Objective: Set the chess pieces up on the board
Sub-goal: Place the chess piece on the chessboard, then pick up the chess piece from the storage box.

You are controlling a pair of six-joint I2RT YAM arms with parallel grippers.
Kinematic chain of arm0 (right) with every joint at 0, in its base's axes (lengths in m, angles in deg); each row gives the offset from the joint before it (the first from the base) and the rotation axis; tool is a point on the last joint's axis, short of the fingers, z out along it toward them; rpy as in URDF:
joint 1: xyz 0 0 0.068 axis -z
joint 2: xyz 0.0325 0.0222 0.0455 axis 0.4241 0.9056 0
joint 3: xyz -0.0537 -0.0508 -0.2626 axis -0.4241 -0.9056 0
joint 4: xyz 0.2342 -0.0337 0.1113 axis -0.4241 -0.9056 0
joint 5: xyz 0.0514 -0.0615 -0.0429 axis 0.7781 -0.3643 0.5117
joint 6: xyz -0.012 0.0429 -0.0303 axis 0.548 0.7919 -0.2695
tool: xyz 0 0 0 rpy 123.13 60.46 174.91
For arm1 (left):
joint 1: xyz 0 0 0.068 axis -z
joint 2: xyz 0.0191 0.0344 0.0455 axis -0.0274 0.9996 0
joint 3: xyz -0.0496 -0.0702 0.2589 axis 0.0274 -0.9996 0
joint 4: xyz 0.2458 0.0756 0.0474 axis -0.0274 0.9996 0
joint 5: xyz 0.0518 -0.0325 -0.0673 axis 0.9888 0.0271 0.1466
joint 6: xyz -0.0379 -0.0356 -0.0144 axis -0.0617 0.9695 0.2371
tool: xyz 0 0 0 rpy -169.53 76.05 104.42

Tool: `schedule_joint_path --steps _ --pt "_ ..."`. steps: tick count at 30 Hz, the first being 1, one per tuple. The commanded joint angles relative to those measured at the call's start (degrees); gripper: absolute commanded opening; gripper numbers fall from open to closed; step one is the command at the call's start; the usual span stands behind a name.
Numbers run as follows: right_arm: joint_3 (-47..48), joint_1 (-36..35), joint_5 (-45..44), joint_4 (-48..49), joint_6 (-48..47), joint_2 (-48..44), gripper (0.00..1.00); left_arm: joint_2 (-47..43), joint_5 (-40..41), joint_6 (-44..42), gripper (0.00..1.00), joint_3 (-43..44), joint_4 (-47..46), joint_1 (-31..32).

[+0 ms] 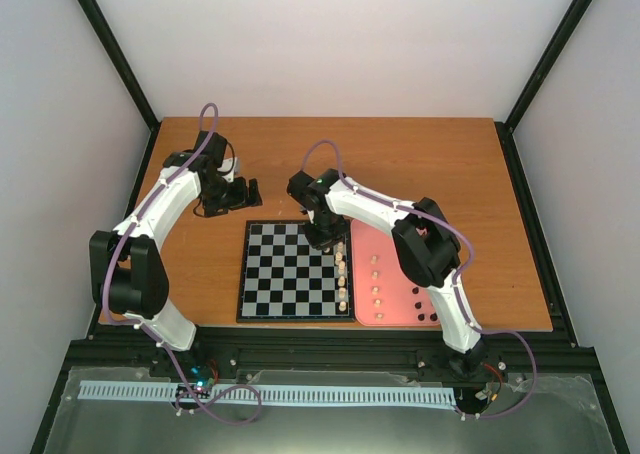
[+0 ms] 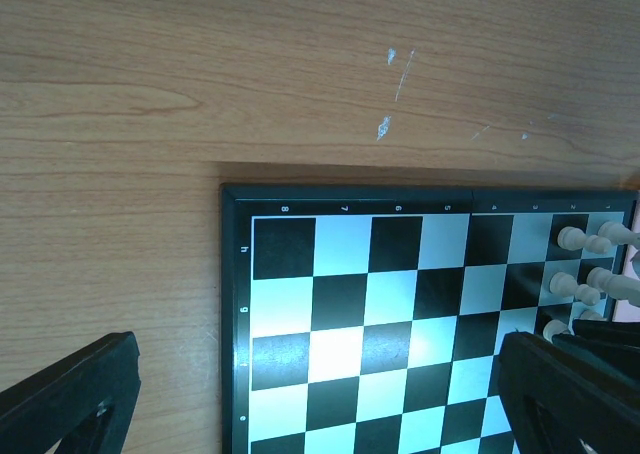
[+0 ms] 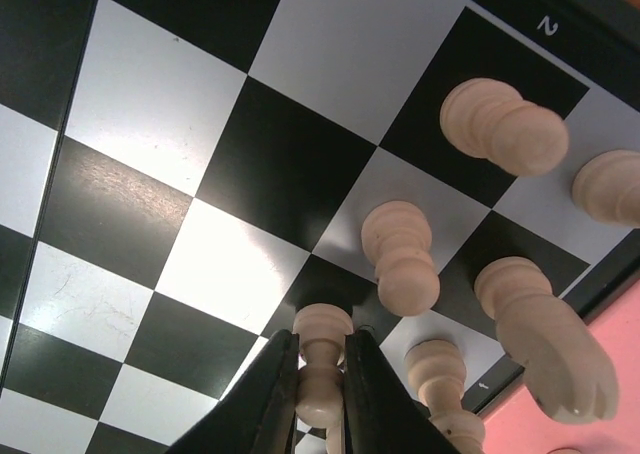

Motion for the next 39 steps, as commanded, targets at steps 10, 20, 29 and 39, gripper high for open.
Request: schedule_joint_path --steps 10,20,29,39 --pt "0.1 0.4 -1.3 0.4 -0.6 1.5 0.23 0.2 -0.1 0.2 1.00 0.7 -0.2 0.3" --pt "3.0 0.1 2.1 -0.5 -2.5 -2.2 0.36 0.3 -0.2 0.2 1.00 0.7 -0.2 0.3" --pt "3.8 -1.0 0.2 -5.9 0.9 -12.0 0.38 0.4 -0.1 0.2 1.00 0.6 -0.2 0.2" --pt "-22.6 9.9 0.6 1.1 4.0 -24.6 0.31 1.1 -0.7 0.5 1.00 0.9 -0.3 0.3"
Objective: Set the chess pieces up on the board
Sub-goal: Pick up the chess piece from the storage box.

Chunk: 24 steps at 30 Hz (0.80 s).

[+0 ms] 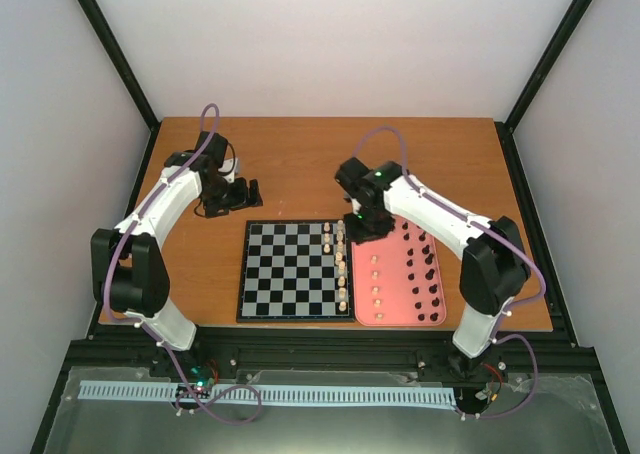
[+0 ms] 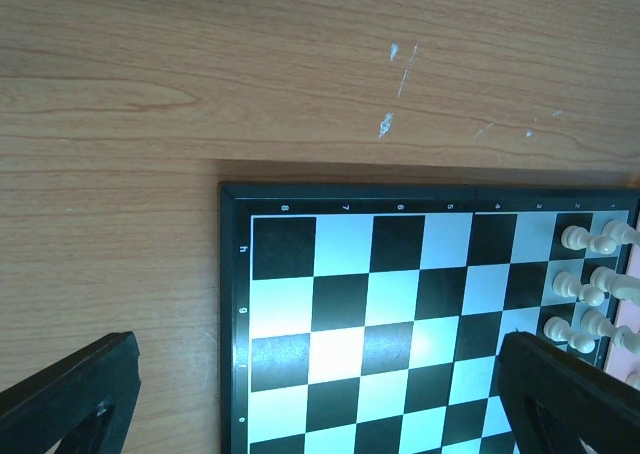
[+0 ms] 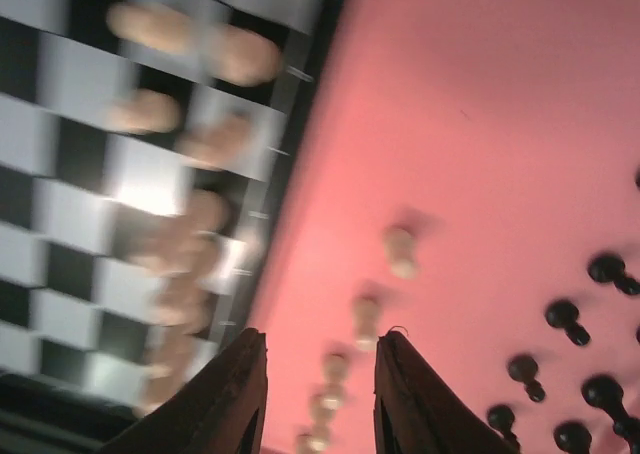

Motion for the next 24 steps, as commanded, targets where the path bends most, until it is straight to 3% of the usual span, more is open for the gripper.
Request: schedule_joint_path --steps 1,24 --pt "-11.8 5.8 1.6 4.2 1.4 -2.2 0.31 0.3 -0.5 0.5 1.00 0.8 -0.3 0.3" --pt "-17.2 7.9 2.5 10.3 -2.2 4.7 0.32 0.1 0.2 0.3 1.00 0.6 0.0 0.3"
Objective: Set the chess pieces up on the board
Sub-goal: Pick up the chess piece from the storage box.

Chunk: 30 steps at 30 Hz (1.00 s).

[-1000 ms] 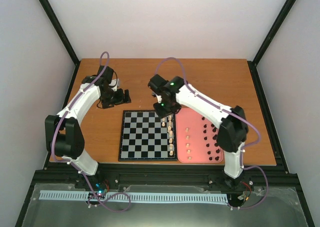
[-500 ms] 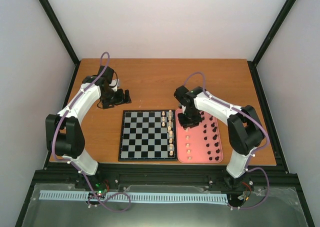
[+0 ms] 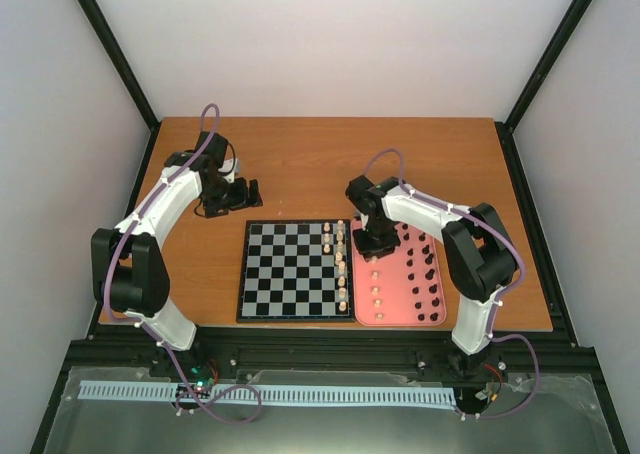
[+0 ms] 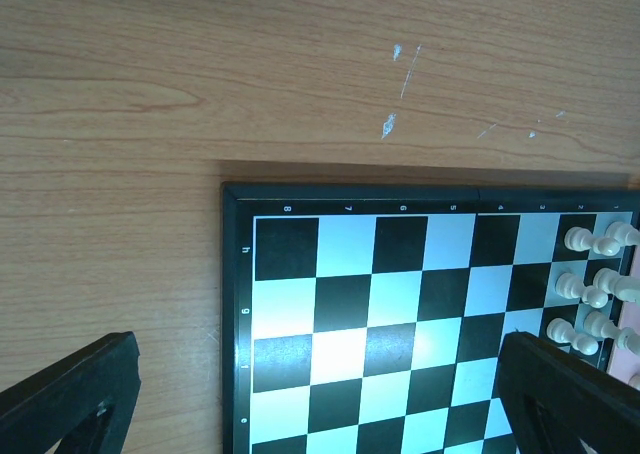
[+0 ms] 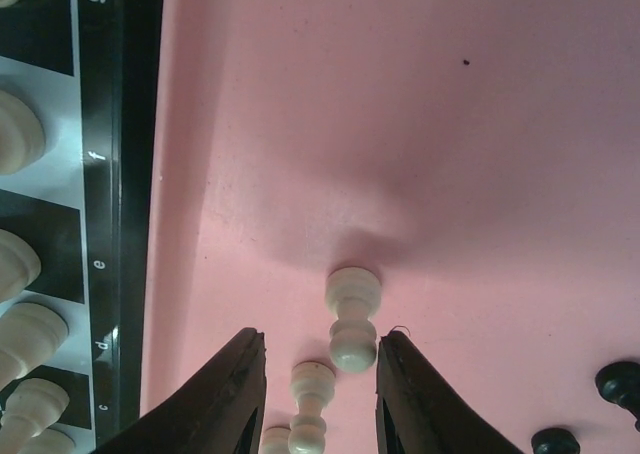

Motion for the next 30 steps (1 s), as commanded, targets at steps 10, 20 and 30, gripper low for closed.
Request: schedule_joint_path --steps 10,20,30 --pt "-2.6 0.9 -0.4 2.2 -0.6 1.3 0.24 0.2 -0.2 0.3 1.00 0.8 0.0 0.3" --pt "-1.1 1.4 -0.9 1.9 -1.2 2.4 0.21 0.2 0.0 0.3 1.00 0.7 0.1 0.3" --pt "3.0 1.2 -2.9 -1.5 -1.0 0.0 0.03 0.2 -0.1 0.3 1.00 0.7 0.0 0.3"
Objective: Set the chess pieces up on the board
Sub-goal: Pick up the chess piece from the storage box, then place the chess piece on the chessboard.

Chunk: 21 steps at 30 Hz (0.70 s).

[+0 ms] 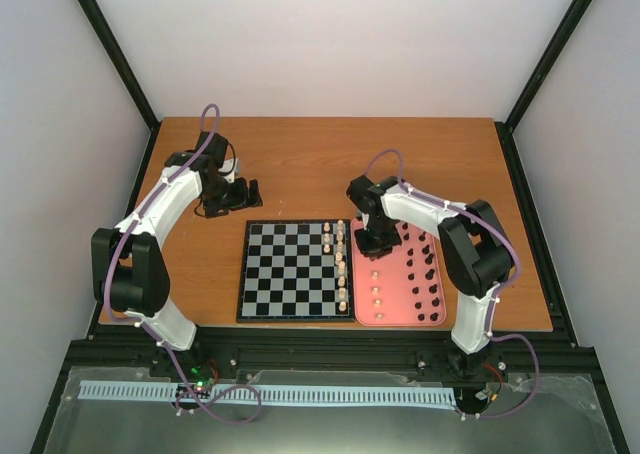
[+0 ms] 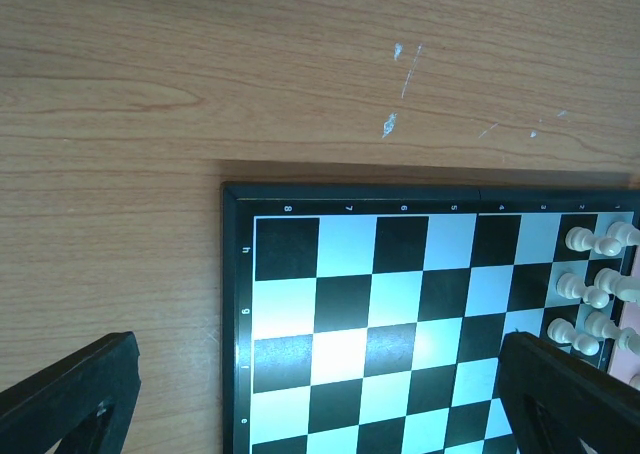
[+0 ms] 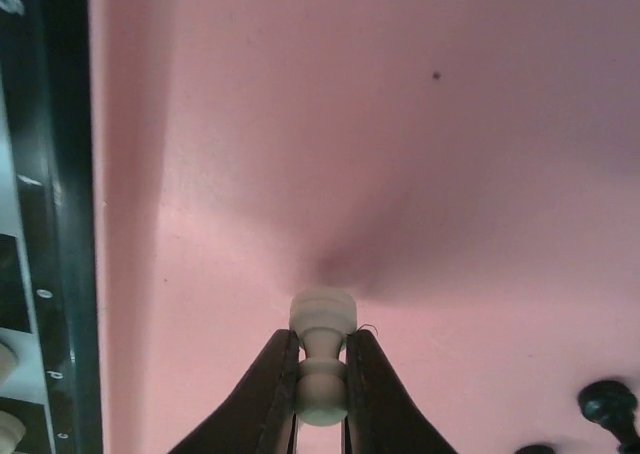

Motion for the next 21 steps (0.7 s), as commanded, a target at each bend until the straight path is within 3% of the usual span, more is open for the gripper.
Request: schedule_joint_path --steps 1,13,21 --pt "5.0 0.1 -2.2 -3.4 0.3 -2.3 0.03 0.1 -0.1 0.4 1.00 0.7 -0.1 0.3" --pt "27.0 -10.3 -1.9 -17.4 1.4 1.1 0.03 -0.8 -0.1 0.4 1.00 0.2 -0.3 0.3" --pt "30.4 -15.9 2.7 -15.5 2.0 6.0 0.04 -1.3 0.0 0.5 1.00 -0.2 -0.5 0.3"
